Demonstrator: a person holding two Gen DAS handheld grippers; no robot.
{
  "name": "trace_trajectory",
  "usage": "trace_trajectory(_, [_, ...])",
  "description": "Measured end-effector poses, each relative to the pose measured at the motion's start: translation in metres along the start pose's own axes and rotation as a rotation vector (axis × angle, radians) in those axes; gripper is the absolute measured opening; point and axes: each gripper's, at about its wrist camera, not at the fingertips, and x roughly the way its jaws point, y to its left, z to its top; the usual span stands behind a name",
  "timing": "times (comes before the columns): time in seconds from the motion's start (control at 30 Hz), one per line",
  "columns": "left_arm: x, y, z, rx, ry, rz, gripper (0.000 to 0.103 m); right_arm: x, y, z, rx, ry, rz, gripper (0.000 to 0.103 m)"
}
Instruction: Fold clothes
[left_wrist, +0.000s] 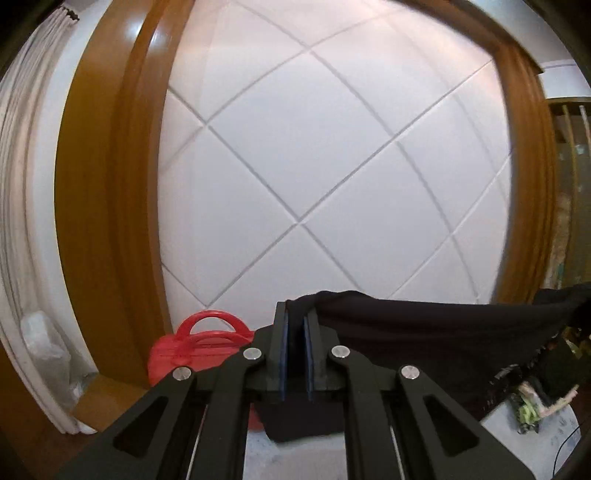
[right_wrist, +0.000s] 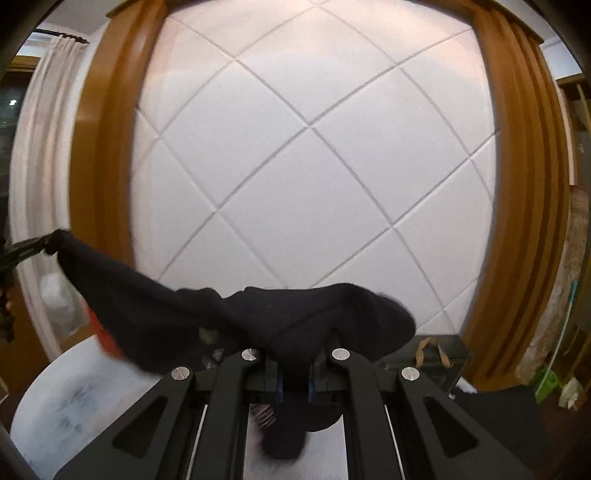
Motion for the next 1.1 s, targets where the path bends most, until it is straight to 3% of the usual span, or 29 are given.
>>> trace_trajectory(0.13, [-0.019, 0.001, -0.066, 0.033, 0.135, -0.006, 0.006, -0.038, 0.007, -0.009, -0.022, -0.001, 0.042, 0.007])
trace_trajectory(0.4, [-0.031, 0.022, -0.269, -0.043, 0.655, 0.008, 0.006, -0.018, 0.034, -0.194, 0.062, 0.553, 0.193, 0.009])
trace_trajectory(0.47, [-0.034, 0.028, -0.305, -0.052, 0.760, 0.030, 0.009, -0.016, 0.027, -0.233, 0.117, 0.655, 0.211, 0.019])
trace_trajectory(0.5, [-0.036, 0.030, -0.323, -0.057, 0.812, 0.041, 0.011, -0.016, 0.022, -0.248, 0.144, 0.691, 0.212, 0.035])
trace_trajectory(0.53, [-0.038, 0.033, -0.341, -0.062, 0.864, 0.053, 0.015, -0.017, 0.016, -0.260, 0.168, 0.722, 0.209, 0.044])
trace_trajectory(0.57, [-0.039, 0.037, -0.350, -0.070, 0.889, 0.064, 0.021, -0.019, 0.011, -0.265, 0.182, 0.733, 0.199, 0.044])
trace_trajectory(0.63, [-0.041, 0.046, -0.350, -0.078, 0.892, 0.081, 0.030, -0.023, 0.001, -0.260, 0.194, 0.723, 0.168, 0.048])
trace_trajectory(0.77, [-0.029, 0.054, -0.326, -0.075, 0.806, 0.096, 0.050, -0.027, -0.018, -0.236, 0.224, 0.637, 0.098, 0.063])
trace_trajectory(0.97, [0.039, 0.049, -0.289, -0.081, 0.731, 0.073, 0.054, 0.023, -0.042, -0.205, 0.241, 0.557, -0.007, 0.063])
trace_trajectory(1.1, [0.105, 0.038, -0.277, -0.073, 0.714, 0.046, 0.054, 0.070, -0.041, -0.186, 0.235, 0.542, -0.012, 0.061])
